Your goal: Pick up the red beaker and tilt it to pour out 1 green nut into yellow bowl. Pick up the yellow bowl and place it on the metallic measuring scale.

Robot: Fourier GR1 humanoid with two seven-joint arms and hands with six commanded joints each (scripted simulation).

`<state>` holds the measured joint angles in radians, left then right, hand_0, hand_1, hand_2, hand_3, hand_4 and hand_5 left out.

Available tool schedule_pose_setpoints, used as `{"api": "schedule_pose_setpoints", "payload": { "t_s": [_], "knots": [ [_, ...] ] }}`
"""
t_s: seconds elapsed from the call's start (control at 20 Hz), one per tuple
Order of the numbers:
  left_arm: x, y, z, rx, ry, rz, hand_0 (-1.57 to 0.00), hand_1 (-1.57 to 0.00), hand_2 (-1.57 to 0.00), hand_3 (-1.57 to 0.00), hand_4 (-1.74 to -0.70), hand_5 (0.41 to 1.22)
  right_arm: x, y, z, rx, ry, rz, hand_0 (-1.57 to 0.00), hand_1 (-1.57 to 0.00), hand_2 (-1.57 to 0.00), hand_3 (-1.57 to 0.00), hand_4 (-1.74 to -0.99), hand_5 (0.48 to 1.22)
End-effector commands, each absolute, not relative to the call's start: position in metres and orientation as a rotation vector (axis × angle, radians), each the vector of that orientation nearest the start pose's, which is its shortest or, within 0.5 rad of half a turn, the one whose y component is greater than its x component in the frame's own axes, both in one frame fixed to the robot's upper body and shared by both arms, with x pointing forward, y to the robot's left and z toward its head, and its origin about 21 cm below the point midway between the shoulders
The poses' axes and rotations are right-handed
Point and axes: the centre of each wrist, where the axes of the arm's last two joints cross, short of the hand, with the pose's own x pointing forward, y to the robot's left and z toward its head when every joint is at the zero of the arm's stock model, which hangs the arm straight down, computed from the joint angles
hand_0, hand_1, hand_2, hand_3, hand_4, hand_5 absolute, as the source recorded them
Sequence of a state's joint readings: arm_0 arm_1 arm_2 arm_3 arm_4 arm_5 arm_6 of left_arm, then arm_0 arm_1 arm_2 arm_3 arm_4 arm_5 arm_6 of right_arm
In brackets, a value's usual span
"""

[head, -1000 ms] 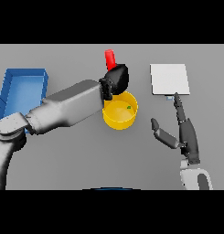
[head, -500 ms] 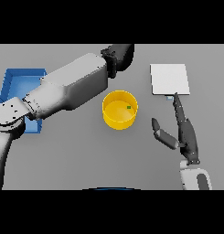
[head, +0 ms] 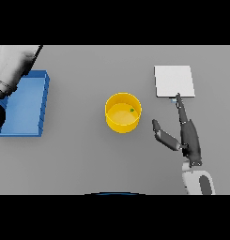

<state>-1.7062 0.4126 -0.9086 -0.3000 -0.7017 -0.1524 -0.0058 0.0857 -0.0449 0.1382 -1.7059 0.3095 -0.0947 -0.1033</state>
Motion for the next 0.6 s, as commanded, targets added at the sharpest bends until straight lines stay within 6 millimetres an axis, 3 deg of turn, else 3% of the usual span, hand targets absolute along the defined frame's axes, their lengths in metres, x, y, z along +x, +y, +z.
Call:
{"api": "schedule_pose_setpoints", "payload": {
  "t_s": [0.0, 0.2, 0.35, 0.55],
  "knots": [
    [0.479, 0.135, 0.342, 1.447, -1.276, -1.625, -1.57, -1.57, -1.57, -1.42, -1.74, 1.221, 0.23, -0.21, 0.016, -0.264, -1.74, 0.297, 0.0, 0.0, 0.0, 0.0, -1.144, 0.633],
    [0.487, 0.218, 0.331, 1.234, -1.341, -1.141, -1.57, -1.57, -1.57, -1.46, -1.74, 1.221, 0.229, -0.21, 0.013, -0.147, -1.771, 0.253, 0.0, 0.0, 0.0, 0.0, -1.093, 0.623],
    [0.487, 0.273, 0.294, 1.112, -1.331, -0.864, -1.57, -1.57, -1.57, -1.51, -1.74, 1.221, 0.229, -0.217, 0.012, -0.136, -1.775, 0.255, 0.0, 0.0, 0.0, 0.0, -1.092, 0.637],
    [0.478, 0.32, 0.247, 1.055, -1.196, -0.549, -1.57, -1.57, -1.57, -1.55, -1.74, 1.221, 0.233, -0.213, 0.01, -0.103, -1.766, 0.266, 0.0, 0.0, 0.0, 0.0, -1.148, 0.663]
  ]
}}
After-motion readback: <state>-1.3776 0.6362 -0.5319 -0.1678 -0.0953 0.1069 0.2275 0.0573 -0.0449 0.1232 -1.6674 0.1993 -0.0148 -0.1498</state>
